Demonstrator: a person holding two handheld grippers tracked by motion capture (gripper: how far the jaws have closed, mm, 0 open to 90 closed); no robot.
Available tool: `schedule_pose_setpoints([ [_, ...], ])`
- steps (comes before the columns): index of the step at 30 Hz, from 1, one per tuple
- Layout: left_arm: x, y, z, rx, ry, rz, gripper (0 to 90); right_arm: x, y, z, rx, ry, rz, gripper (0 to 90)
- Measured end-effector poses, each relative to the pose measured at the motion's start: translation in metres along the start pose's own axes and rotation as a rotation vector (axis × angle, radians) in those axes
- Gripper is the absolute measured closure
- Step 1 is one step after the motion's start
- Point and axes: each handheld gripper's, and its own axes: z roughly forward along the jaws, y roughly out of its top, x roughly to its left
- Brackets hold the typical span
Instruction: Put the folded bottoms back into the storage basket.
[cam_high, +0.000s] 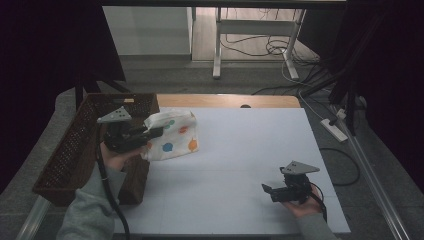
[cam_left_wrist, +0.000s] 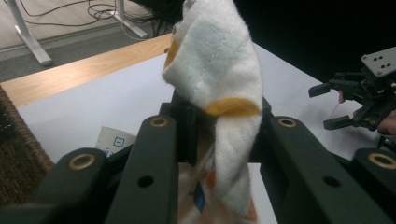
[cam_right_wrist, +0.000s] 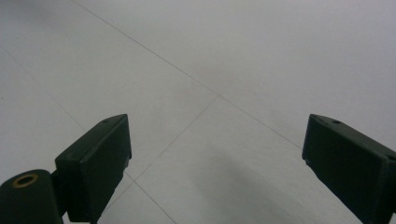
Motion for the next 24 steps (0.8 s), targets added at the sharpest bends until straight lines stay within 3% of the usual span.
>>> schedule_pose_setpoints([
  [24, 0.01, -0.005, -0.032, -0.036, 0.046, -0.019, 72.2, 0.0, 0.0, 0.0, 0.002, -0.003, 0.001, 8.1],
])
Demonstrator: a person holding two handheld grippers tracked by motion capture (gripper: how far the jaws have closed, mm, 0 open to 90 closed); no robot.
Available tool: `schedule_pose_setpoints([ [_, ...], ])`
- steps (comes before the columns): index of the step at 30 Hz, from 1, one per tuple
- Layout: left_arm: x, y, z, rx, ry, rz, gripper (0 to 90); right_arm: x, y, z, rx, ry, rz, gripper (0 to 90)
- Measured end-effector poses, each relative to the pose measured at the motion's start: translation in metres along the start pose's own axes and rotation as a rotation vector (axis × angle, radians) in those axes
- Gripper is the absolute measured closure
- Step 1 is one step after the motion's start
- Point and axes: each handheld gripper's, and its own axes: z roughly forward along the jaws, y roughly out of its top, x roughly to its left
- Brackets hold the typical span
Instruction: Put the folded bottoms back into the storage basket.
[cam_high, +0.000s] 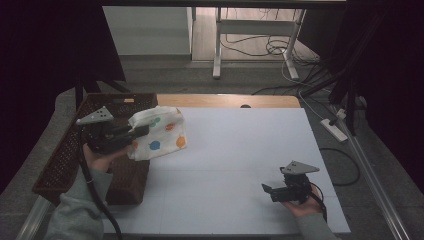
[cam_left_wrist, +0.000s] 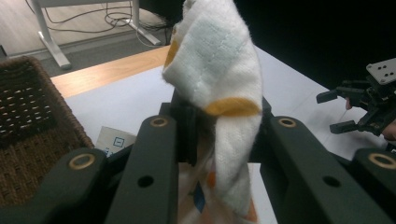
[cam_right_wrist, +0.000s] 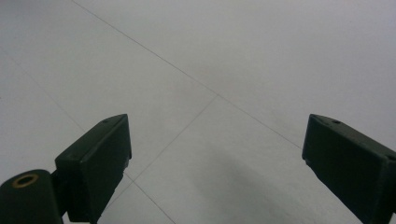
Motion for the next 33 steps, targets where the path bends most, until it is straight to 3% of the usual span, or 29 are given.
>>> schedule_pose_setpoints([
  [33, 0.022, -0.012, -0.037, -0.035, 0.082, -0.043, 72.2, 0.0, 0.0, 0.0, 0.002, -0.002, 0.0, 8.1],
])
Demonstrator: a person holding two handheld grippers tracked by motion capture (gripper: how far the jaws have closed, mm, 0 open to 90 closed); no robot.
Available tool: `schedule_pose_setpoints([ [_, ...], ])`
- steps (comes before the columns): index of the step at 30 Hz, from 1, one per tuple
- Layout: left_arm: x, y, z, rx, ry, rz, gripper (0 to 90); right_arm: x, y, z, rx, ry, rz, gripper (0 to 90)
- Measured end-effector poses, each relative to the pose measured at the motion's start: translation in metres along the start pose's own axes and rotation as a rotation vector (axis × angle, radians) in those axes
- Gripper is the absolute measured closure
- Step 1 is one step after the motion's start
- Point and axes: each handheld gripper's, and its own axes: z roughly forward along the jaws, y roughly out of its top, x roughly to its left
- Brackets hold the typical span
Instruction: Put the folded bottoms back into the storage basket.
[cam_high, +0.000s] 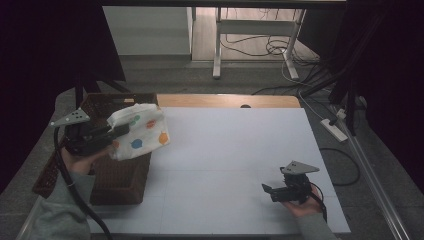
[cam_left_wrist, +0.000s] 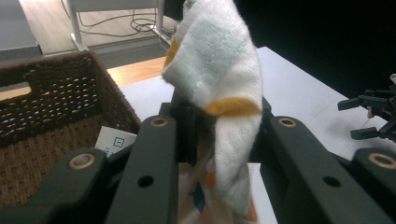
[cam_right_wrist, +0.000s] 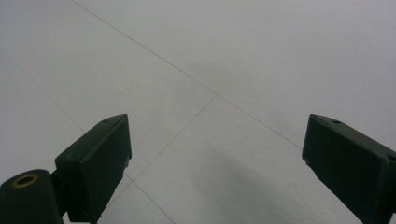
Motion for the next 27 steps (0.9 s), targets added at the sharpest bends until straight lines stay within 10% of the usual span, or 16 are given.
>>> schedule_pose_setpoints([
  [27, 0.03, -0.013, -0.033, 0.001, 0.097, -0.056, 72.2, 0.0, 0.0, 0.0, -0.003, -0.002, 0.0, 8.1],
])
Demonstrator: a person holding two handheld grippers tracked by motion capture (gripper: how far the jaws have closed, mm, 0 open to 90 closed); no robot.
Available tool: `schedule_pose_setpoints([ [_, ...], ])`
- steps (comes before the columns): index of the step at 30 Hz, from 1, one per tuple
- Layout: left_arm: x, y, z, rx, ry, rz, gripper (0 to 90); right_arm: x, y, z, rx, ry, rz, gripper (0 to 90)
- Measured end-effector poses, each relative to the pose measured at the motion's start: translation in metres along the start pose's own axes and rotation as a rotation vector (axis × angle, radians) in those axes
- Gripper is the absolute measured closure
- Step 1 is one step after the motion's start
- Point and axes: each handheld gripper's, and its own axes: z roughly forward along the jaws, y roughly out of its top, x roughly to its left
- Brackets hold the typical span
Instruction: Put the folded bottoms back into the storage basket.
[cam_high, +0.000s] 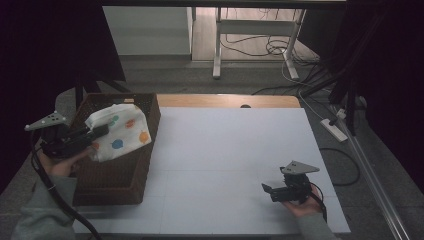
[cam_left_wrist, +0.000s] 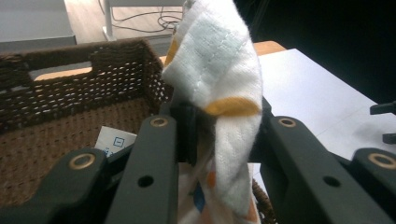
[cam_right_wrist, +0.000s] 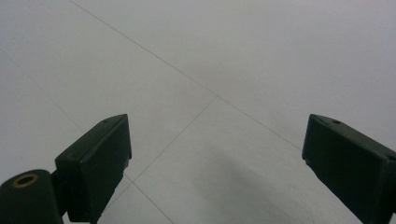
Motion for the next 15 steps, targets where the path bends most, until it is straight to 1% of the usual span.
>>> schedule_pose_setpoints([
  [9, 0.014, -0.005, -0.012, 0.005, 0.036, -0.026, 72.2, 0.0, 0.0, 0.001, 0.002, 0.001, 0.0, 8.1],
  [15, 0.021, -0.007, -0.015, 0.017, 0.055, -0.039, 72.2, 0.0, 0.0, 0.001, 0.005, -0.001, -0.001, 8.1],
])
